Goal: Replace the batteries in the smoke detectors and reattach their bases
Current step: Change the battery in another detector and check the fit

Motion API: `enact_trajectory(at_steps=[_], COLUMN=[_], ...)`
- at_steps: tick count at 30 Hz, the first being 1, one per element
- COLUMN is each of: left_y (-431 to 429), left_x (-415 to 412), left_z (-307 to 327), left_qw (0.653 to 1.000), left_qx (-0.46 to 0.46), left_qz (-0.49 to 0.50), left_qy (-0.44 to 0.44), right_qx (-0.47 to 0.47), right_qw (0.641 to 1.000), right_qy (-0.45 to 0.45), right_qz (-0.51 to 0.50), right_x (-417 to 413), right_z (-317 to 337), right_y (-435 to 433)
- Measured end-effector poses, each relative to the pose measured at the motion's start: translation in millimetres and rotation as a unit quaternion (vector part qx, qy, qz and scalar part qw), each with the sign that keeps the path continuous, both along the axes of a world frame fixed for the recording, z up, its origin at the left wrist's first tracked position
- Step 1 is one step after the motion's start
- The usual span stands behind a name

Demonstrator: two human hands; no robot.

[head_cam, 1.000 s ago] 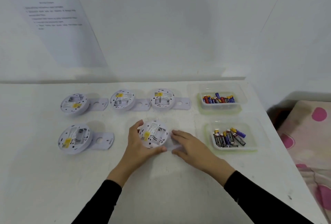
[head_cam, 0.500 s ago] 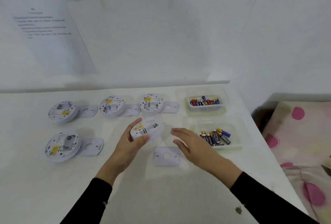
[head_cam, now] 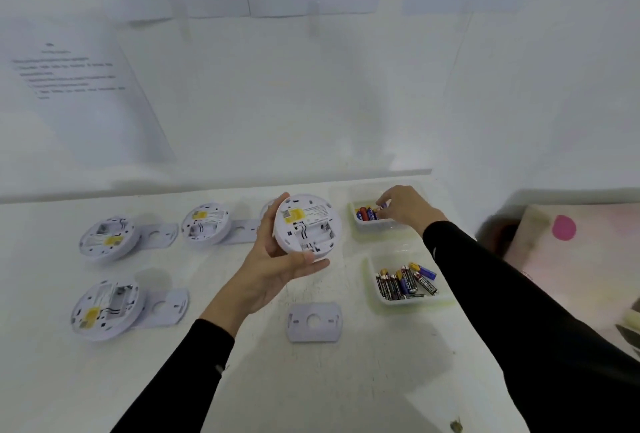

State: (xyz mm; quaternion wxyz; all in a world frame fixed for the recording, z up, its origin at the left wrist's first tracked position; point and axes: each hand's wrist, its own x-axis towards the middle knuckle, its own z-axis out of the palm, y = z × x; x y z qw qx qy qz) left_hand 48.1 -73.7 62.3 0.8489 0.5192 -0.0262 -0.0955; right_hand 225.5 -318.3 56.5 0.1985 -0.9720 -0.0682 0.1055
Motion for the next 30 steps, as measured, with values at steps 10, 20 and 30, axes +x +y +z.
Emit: enact_trajectory(at_steps=[10, 20, 30], left_y=[-19.9, -42.9, -43.0], left_x=[14.5, 24.6, 23.6], left_z=[14.2, 10.5, 10.1], left_qw=[0.99, 0.983, 0.97], left_qx=[-0.124, -0.072, -0.127], left_qz=[0.044, 0.165, 0.188], left_qy=[0.059, 0.046, 0.082], right_qx=[0.381, 0.48, 0.305], right_qw=[0.908, 0.834, 0.835], right_qy=[-0.133, -0.27, -0.451], right_qz=[-0.117, -0.026, 0.071], right_x=[-44.7, -157.5, -162.3], right_z=[31.3, 30.3, -3.1], right_y=[17.2, 73.3, 87.5])
